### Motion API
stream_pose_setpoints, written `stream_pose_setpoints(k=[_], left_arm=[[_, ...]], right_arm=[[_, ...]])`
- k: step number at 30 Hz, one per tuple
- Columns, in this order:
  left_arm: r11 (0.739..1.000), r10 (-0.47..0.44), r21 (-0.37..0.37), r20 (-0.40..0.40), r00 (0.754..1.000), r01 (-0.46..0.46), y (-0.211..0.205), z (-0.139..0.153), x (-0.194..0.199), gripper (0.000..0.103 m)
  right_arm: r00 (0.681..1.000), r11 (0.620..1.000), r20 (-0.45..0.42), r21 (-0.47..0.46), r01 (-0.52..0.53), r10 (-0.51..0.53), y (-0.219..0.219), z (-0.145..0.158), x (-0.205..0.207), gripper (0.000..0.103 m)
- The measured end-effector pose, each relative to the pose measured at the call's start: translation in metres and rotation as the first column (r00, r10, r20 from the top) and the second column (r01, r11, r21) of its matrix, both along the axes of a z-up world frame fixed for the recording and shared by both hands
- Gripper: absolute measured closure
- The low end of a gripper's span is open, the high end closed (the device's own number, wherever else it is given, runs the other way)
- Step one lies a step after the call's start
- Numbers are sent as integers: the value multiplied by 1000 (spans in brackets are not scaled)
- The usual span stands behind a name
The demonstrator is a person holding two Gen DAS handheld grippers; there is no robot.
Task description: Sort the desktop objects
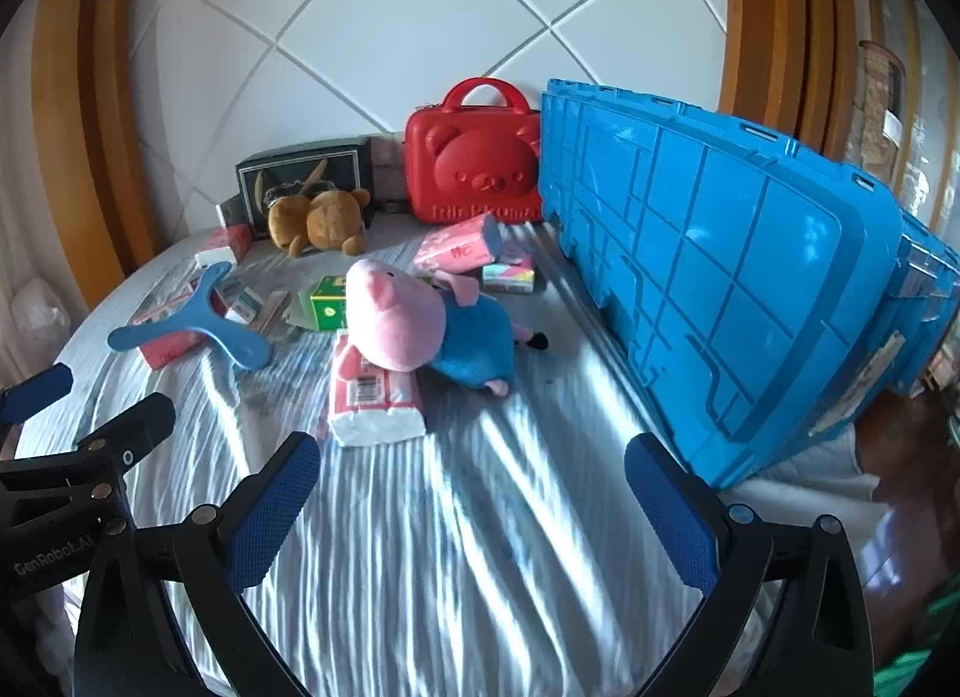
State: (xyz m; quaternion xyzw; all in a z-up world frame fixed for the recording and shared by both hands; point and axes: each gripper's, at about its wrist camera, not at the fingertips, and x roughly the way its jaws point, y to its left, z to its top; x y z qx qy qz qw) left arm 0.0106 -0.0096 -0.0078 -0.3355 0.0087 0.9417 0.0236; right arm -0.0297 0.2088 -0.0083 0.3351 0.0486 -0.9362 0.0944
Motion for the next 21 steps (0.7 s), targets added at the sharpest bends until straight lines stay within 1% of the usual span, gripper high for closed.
stream_pose_setpoints(k=[21], left_arm=[[999, -32, 3, 7, 999, 32, 9, -1, -9, 1]], right_arm=[[999, 999, 13, 9, 37, -37, 8, -1, -4, 0]])
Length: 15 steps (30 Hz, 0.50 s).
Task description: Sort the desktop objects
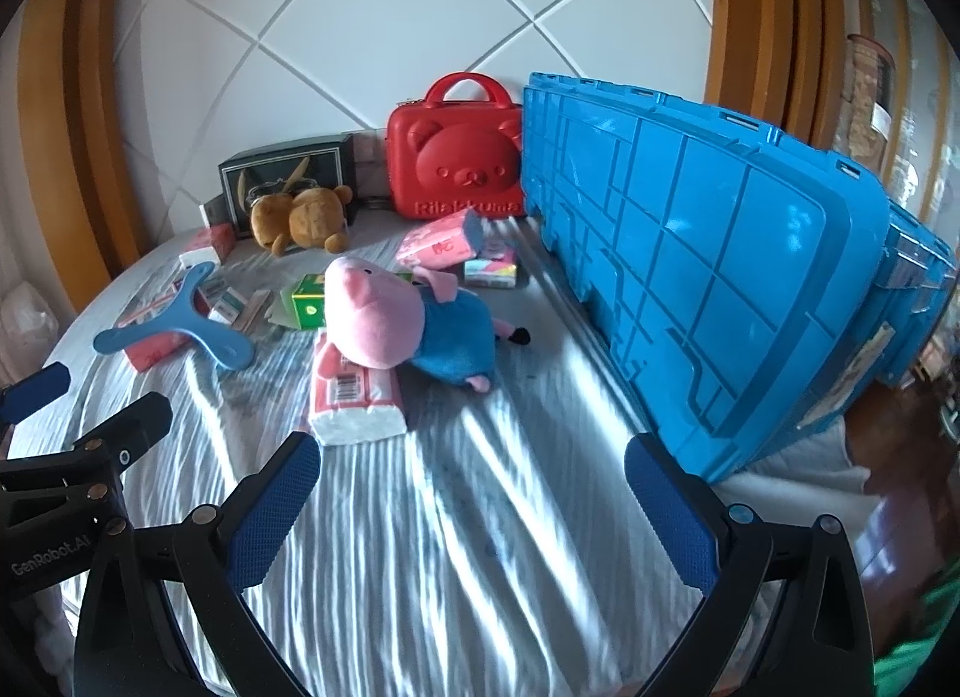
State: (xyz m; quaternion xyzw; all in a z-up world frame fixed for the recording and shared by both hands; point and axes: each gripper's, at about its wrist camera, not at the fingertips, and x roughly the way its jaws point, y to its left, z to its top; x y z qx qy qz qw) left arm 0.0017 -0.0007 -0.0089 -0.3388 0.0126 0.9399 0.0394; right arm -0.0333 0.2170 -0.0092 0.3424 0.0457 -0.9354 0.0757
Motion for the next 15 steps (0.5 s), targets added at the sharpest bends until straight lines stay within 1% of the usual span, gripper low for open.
stream_pose_setpoints(k=[15], left_arm=[[1000, 3, -1, 4, 1000, -3, 1, -1, -5, 1]], right_arm=[[1000, 1000, 21, 5, 1, -1, 0, -3, -10, 0]])
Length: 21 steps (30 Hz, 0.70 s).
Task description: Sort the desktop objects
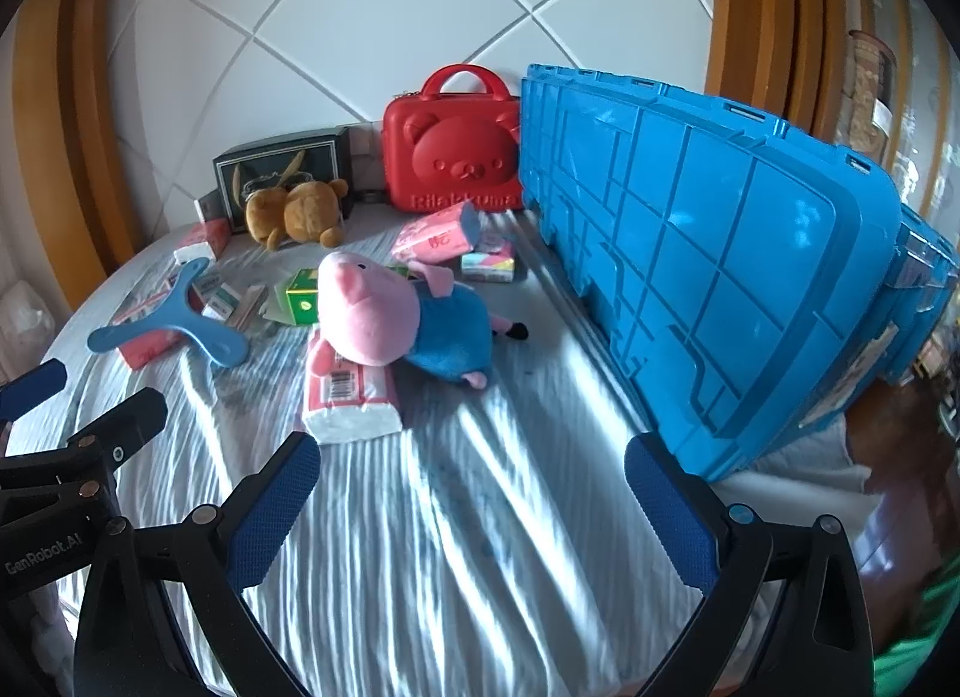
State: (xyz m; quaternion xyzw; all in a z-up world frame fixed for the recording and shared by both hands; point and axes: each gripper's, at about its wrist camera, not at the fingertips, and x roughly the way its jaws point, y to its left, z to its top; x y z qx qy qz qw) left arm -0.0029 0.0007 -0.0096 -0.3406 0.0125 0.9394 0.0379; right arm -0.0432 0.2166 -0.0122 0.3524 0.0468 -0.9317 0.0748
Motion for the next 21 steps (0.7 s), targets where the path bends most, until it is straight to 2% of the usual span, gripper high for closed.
stream_pose_setpoints(k=[15, 21], left_arm=[[999, 24, 22, 36, 999, -25, 1, -8, -15, 1], [1000, 21, 9, 38, 999, -21, 6, -9, -17, 1]], right_arm=[[1000, 1000, 21, 5, -15, 15, -1, -5, -14, 0], [999, 1000, 33, 1, -14, 14, 2, -8, -21, 0]])
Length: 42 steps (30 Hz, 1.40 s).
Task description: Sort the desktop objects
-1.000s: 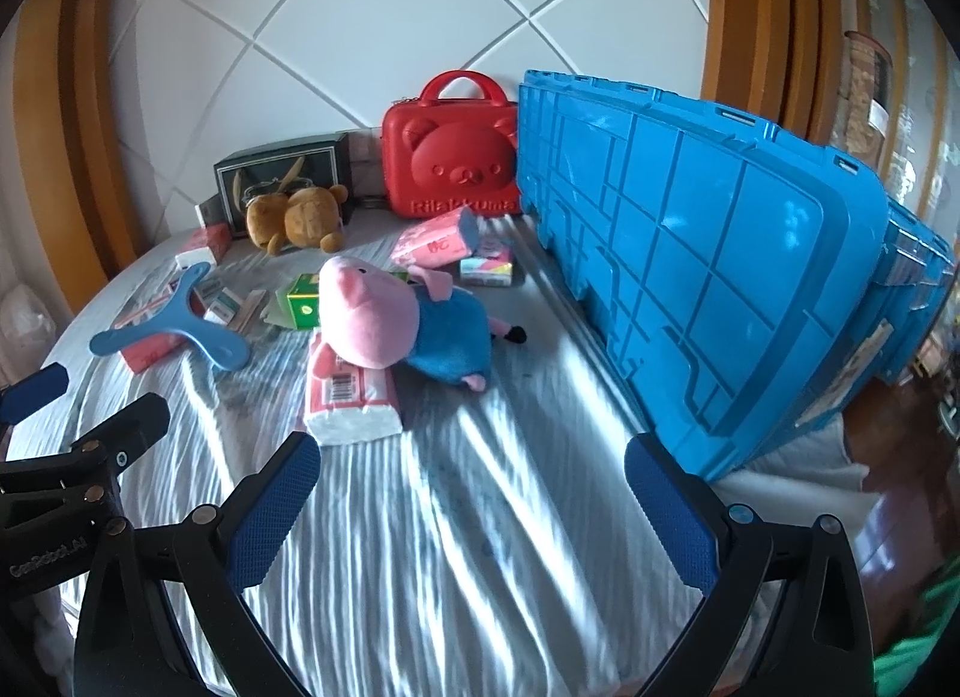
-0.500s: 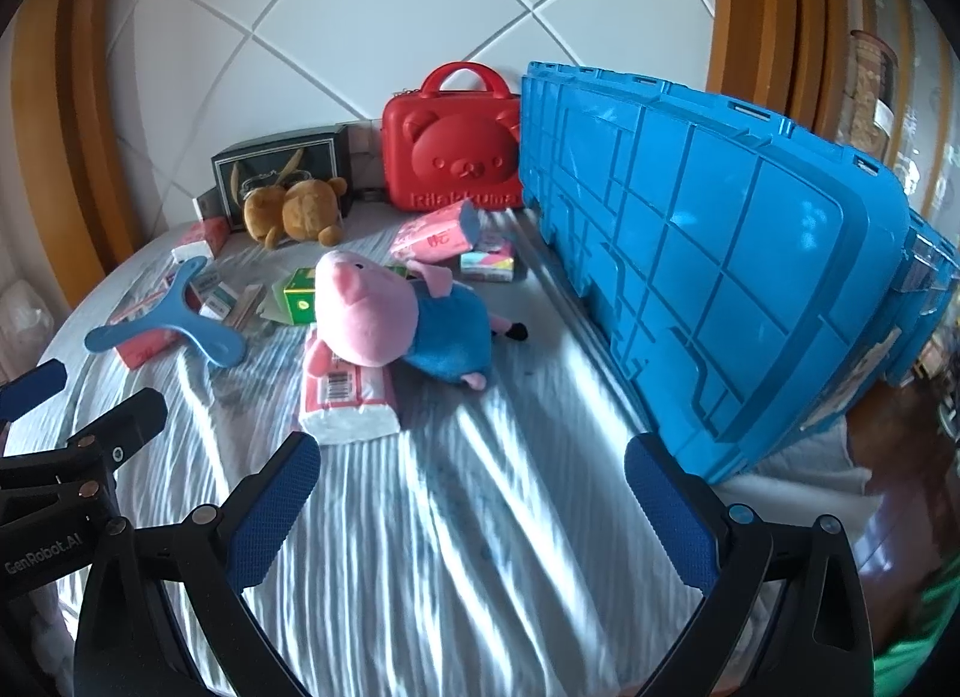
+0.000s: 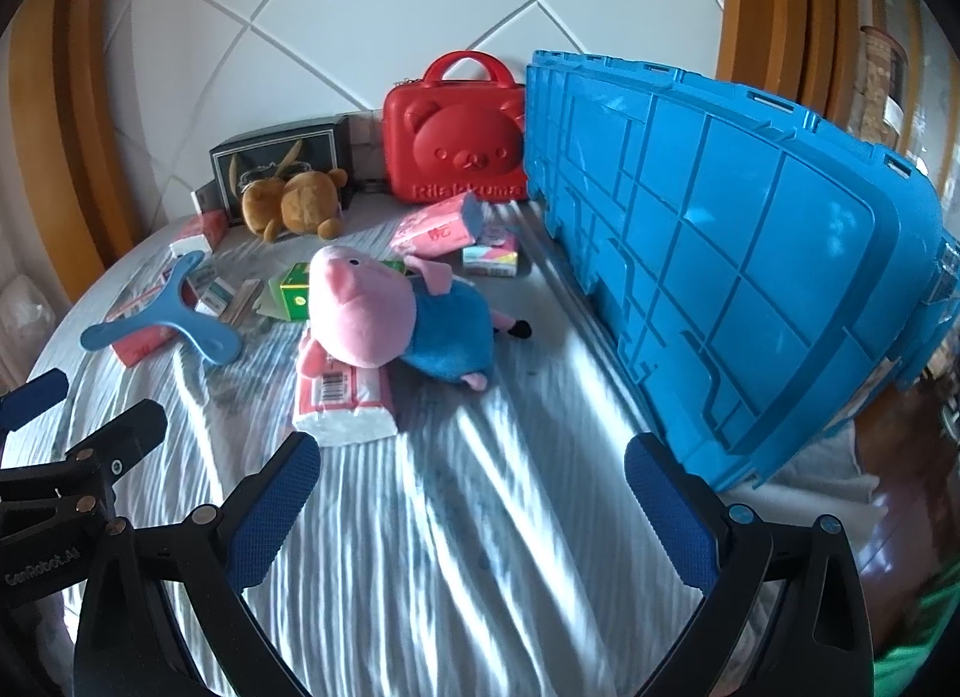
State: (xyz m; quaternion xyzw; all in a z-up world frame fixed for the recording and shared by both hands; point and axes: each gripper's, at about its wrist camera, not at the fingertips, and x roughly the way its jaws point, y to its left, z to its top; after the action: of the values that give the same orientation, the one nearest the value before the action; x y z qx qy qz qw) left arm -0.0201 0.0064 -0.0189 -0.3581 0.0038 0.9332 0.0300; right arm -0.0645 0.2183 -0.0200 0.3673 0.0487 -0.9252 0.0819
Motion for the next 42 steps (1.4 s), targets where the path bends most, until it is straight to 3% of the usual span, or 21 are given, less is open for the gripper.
stream_pose_setpoints(k=[13, 23, 29, 35, 39, 42], left_arm=[[1000, 11, -8, 24, 1000, -11, 4, -6, -14, 1], [987, 151, 27, 187, 971, -158, -28, -57, -58, 1], [993, 116, 7, 255, 960, -122, 4, -90, -104, 1], [995, 68, 50, 304, 950, -88, 40, -110, -150, 1], [998, 50, 20, 341, 939, -60, 53, -130, -173, 0], [996, 2, 81, 354, 935, -32, 45, -137, -182, 1]], right_arm=[[1000, 1000, 23, 3, -5, 5, 2, -6, -15, 0], [996, 999, 77, -4, -47, 47, 4, -26, -43, 0], [992, 999, 122, 11, -37, 35, 16, -39, -78, 0], [988, 999, 149, 22, -35, 31, 21, -49, -111, 0], [979, 999, 199, 11, -37, 35, 22, -63, -132, 0], [973, 999, 229, 8, -41, 38, 18, -73, -144, 0]])
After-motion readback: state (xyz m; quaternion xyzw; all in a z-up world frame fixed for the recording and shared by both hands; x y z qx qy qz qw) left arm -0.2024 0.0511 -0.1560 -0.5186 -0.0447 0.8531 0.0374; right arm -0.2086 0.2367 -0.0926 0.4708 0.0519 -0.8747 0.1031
